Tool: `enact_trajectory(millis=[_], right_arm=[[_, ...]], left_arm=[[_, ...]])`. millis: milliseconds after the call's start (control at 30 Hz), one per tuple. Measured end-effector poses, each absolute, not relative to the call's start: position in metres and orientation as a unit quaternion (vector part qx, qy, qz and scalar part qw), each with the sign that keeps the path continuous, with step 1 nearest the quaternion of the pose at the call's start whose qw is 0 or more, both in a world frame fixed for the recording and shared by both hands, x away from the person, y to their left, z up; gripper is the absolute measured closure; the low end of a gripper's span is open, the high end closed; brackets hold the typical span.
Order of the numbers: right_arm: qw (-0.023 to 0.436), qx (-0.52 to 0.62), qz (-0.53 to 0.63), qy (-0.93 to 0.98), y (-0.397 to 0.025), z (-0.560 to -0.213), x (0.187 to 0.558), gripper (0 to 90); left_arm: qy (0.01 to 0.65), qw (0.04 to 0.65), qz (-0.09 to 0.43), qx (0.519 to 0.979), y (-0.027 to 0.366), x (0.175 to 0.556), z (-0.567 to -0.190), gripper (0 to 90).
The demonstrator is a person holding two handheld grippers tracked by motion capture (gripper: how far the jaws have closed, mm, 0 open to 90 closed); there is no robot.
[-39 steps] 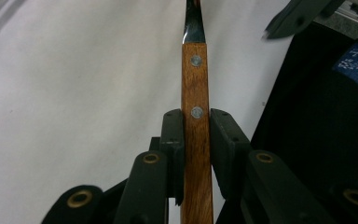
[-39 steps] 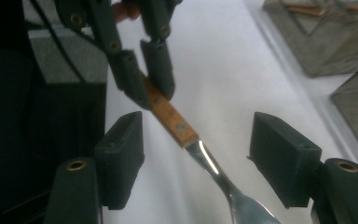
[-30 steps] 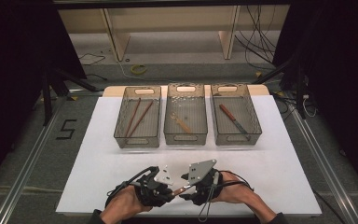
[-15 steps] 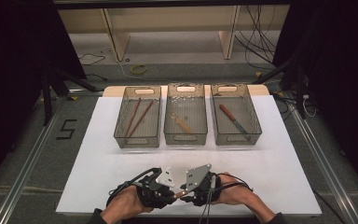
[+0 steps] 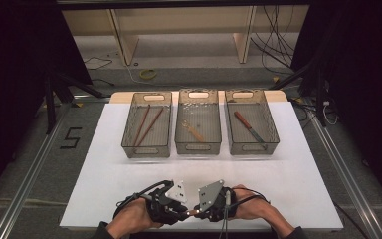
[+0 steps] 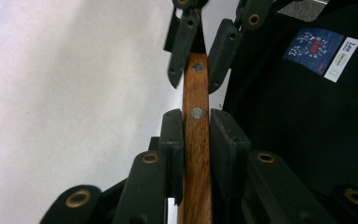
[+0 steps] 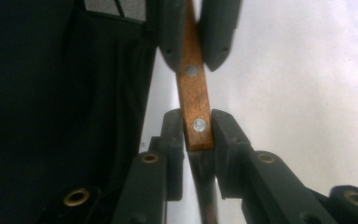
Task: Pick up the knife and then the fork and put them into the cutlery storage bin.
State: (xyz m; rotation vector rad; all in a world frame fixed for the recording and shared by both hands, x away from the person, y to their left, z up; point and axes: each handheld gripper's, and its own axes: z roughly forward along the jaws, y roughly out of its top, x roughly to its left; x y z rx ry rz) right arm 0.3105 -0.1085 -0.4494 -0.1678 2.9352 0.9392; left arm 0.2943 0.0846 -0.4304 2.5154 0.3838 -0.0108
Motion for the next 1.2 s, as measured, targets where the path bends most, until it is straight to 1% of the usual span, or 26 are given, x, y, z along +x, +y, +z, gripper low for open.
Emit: enact_trajectory(millis=[133, 200, 300, 333, 400, 567, 700, 833, 900, 1200], right_arm=[[0.026, -0.068, 0.297, 0.952, -0.108, -0.450, 0.309, 78.3], [0.033, -0.073, 0.296, 0.952, -0.108, -0.449, 0.310, 78.3], [0.036, -0.058, 0.300, 0.951, -0.110, -0.448, 0.310, 78.4], [0.037, -0.055, 0.296, 0.953, -0.110, -0.447, 0.310, 78.4], [0.043, -0.055, 0.294, 0.953, -0.112, -0.446, 0.312, 78.4], [0.057, -0.037, 0.296, 0.953, -0.118, -0.443, 0.316, 78.4], [0.070, -0.017, 0.296, 0.952, -0.124, -0.440, 0.322, 78.4], [0.084, 0.007, 0.292, 0.953, -0.133, -0.437, 0.330, 78.4], [0.092, 0.019, 0.293, 0.951, -0.138, -0.436, 0.334, 78.4], [0.136, 0.111, 0.320, 0.931, -0.166, -0.422, 0.359, 78.4]], left_arm=[[0.145, 0.301, -0.008, 0.943, 0.086, 0.296, -0.430, 73.2], [0.155, 0.310, -0.008, 0.938, 0.086, 0.297, -0.429, 70.4], [0.170, 0.324, -0.007, 0.931, 0.090, 0.301, -0.427, 55.3], [0.179, 0.332, -0.004, 0.926, 0.093, 0.303, -0.425, 52.7], [0.195, 0.343, 0.008, 0.919, 0.097, 0.306, -0.422, 43.8], [0.236, 0.394, 0.029, 0.888, 0.112, 0.314, -0.415, 33.2], [0.267, 0.412, 0.047, 0.870, 0.124, 0.321, -0.413, 28.7], [0.297, 0.435, 0.059, 0.848, 0.136, 0.327, -0.414, 26.8], [0.306, 0.444, 0.067, 0.839, 0.140, 0.329, -0.414, 26.0], [0.329, 0.465, 0.076, 0.818, 0.152, 0.332, -0.422, 23.6]])
